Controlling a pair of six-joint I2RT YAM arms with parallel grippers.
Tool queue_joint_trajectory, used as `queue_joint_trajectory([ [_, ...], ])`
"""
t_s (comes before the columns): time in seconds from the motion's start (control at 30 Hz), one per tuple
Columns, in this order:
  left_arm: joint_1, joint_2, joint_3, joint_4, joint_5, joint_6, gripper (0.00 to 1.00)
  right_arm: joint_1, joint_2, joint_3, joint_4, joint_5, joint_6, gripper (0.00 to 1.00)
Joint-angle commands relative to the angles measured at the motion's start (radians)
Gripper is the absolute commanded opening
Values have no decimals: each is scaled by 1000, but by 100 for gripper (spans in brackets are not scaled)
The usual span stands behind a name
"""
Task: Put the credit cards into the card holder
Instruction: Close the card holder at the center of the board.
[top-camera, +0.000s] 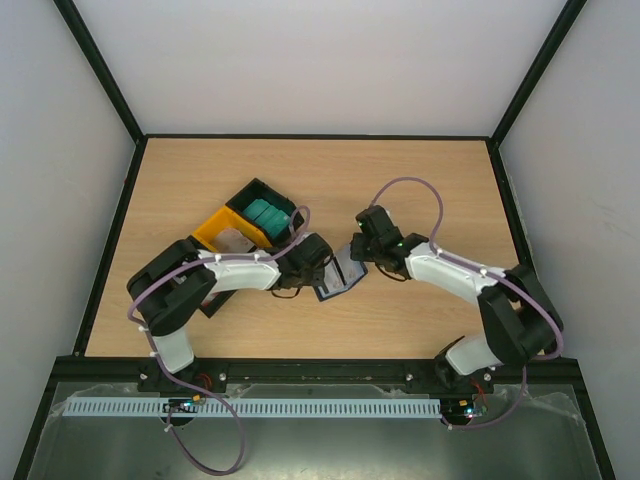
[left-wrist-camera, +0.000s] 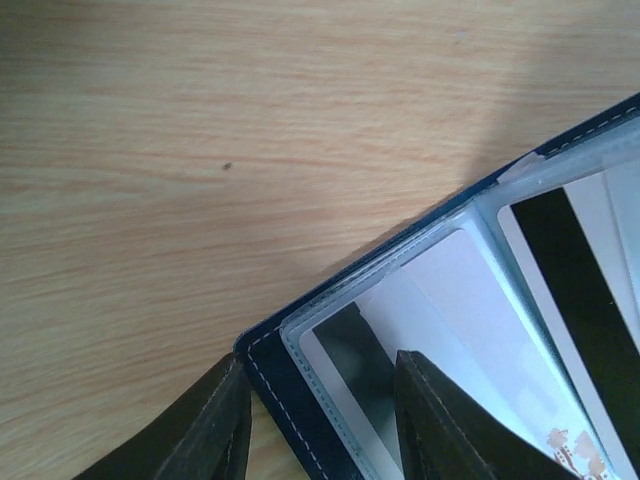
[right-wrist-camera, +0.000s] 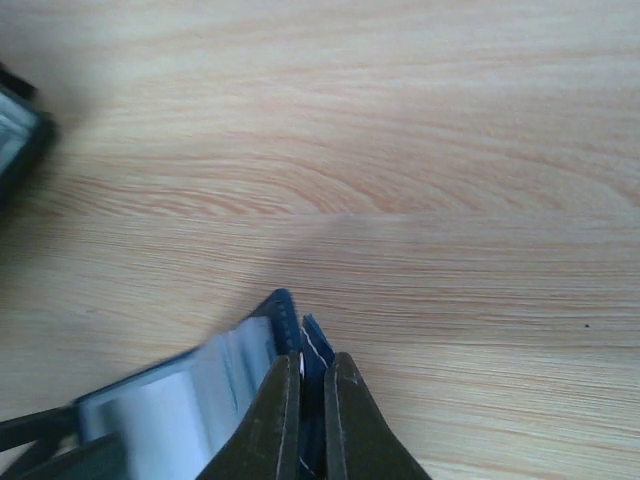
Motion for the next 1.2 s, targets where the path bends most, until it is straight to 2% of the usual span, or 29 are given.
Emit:
queue_joint_trajectory([
  [0.0,-3,87,-27,44,158,-13,41,7,-84,-21,-40,-84,14,2],
  [0.17,13,103,-67,259,252,-47,40,7,-108,-27,-73,-167,43,2],
  [0.3,32,123,-123,429,328,-109,39,7,-121,-68,-15,-275,96,2],
  [0.43,45,127,-177,534,370,-148,39,7,-115,-115,92,-382,150,2],
  [0.53,52,128,-201,565,388,-165,39,7,-103,-156,177,-444,182,2],
  [0.67,64,95,-239,569,365,-189,40,7,-81,-180,207,-432,188,2],
  [0.83,64,-21,-271,461,270,-191,42,7,-66,-198,261,-395,187,2],
  [1.0,62,-150,-327,406,207,-201,42,6,5,-208,353,-423,223,2],
  [1.17,52,-176,-372,484,305,-158,45,6,75,-215,416,-451,262,2],
])
